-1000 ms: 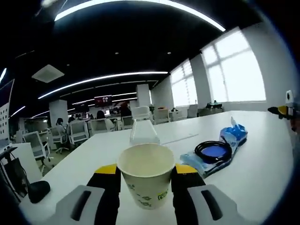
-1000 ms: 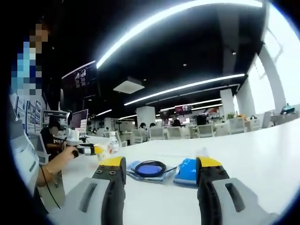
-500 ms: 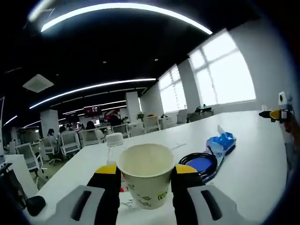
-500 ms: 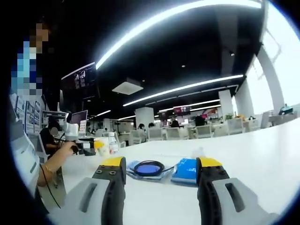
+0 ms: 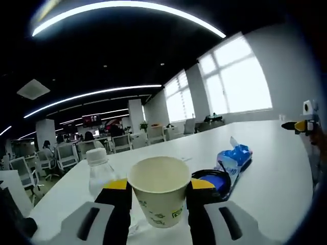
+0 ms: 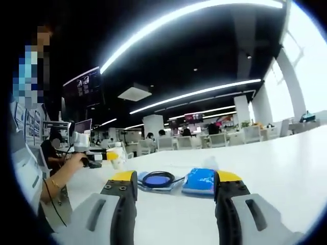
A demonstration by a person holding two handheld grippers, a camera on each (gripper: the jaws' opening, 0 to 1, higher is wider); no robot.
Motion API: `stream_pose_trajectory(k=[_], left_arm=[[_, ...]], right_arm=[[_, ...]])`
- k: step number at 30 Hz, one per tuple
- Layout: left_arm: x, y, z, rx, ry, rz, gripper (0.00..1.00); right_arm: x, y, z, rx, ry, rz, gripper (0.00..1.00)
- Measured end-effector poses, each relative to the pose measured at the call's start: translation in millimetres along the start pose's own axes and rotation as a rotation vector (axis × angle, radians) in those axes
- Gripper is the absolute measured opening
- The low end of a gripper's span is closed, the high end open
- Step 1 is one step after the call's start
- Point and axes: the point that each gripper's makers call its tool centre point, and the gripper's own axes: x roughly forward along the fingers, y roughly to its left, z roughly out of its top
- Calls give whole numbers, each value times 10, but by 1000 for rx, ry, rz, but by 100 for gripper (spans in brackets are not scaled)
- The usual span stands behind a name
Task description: Arrange the tabletop items into an orderly group along one side of the table until the central work area is clear of visible clutter.
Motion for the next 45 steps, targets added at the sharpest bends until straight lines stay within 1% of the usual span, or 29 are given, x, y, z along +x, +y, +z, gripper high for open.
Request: stream_pose_trajectory(k=[1,2,3,8,13,19,22,27,31,32,40,43,45], left_arm=[[169,-142,-7,10,8,-39,41],[243,-194,-20,17,13,-51,41],[388,-313,-132,28,42,-71,41],[431,-404,-192,32,60,-87,41],[523,-389,-264,57,92,-88,41],[556,-395,-276,76,92,-85,41],[642,-355,-321,82,101,-71,41],[705,-339,-388,72,113,-66,41],[728,-308,-390,44,101,-51,41],[747,-291,-412,48,107,-43,41],[768,-289,-447,42,116,-44,41],[826,-312,-613,41,159,-40,42],[833,-328,-654,45,173,-41,42]], right_arm=[[-33,-32,-43,6,11,-14,58],[-57,-53,-44,8,9,-23,58],[-98,-86,-39,10,5,-32,58],[-131,-122,-44,13,4,-41,58],[-139,-130,-63,21,4,-39,58],[-156,-149,-71,21,10,-42,58],[-203,-190,-47,22,4,-54,58],[-229,-203,-30,20,0,-60,57],[-235,-206,-29,21,0,-60,58],[-241,-211,-33,24,3,-62,58],[-245,-210,-38,30,5,-59,58],[-287,-237,-22,28,1,-74,58],[-293,-245,-28,28,4,-77,58]])
